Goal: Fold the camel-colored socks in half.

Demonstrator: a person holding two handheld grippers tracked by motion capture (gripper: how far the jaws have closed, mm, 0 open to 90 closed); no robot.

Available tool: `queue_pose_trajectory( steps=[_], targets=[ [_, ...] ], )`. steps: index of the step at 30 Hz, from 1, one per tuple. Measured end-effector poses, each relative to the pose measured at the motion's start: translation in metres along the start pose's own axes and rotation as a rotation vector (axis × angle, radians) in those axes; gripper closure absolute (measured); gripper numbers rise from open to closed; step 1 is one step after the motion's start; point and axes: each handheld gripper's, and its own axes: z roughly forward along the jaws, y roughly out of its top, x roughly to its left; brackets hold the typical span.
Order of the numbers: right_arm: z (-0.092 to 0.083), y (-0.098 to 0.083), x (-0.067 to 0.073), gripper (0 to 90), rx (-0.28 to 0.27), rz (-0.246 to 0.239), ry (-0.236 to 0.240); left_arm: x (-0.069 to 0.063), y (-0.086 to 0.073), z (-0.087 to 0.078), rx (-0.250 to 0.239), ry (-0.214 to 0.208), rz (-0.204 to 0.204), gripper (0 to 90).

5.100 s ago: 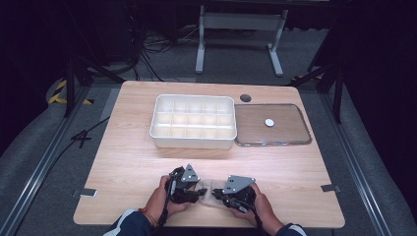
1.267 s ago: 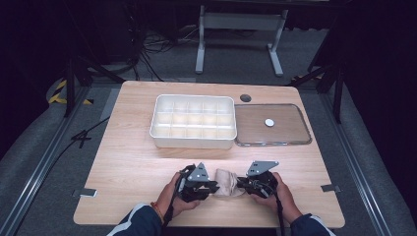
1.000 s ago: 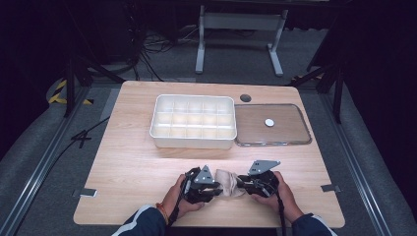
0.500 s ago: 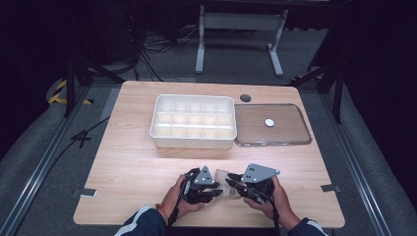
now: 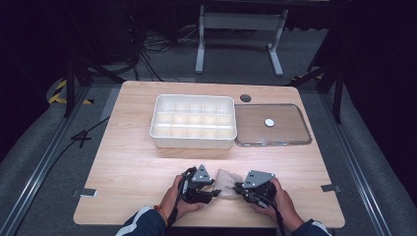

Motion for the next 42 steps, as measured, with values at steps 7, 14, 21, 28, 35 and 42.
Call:
queue_pose_trajectory(
  steps=[7,14,21,28,35,42],
  targets=[
    [0.000,0.001,0.001,78.2,-0.003,-0.007,-0.007,-0.004,-0.001,0.002,0.020,0.060,-0.014,40.6],
    [-0.004,0.007,0.006,87.5,-0.047,-0.025,-0.011,-0.002,-0.001,0.000,0.023,0.055,-0.014,44.8],
    [0.009,0.003,0.002,89.0,-0.036,-0.013,0.026,0.005,0.000,0.003,-0.014,0.027,-0.095,38.3],
    [0.009,0.004,0.002,89.1,-0.033,-0.036,0.038,0.001,0.011,0.012,0.020,0.082,-0.071,35.4],
    [0.008,0.003,0.003,87.5,-0.037,-0.022,0.022,0.001,0.015,0.012,0.042,0.009,-0.065,56.6],
    [0.000,0.002,0.004,82.6,-0.103,-0.004,-0.059,0.006,0.015,0.014,0.031,-0.066,-0.098,74.8]
  ],
)
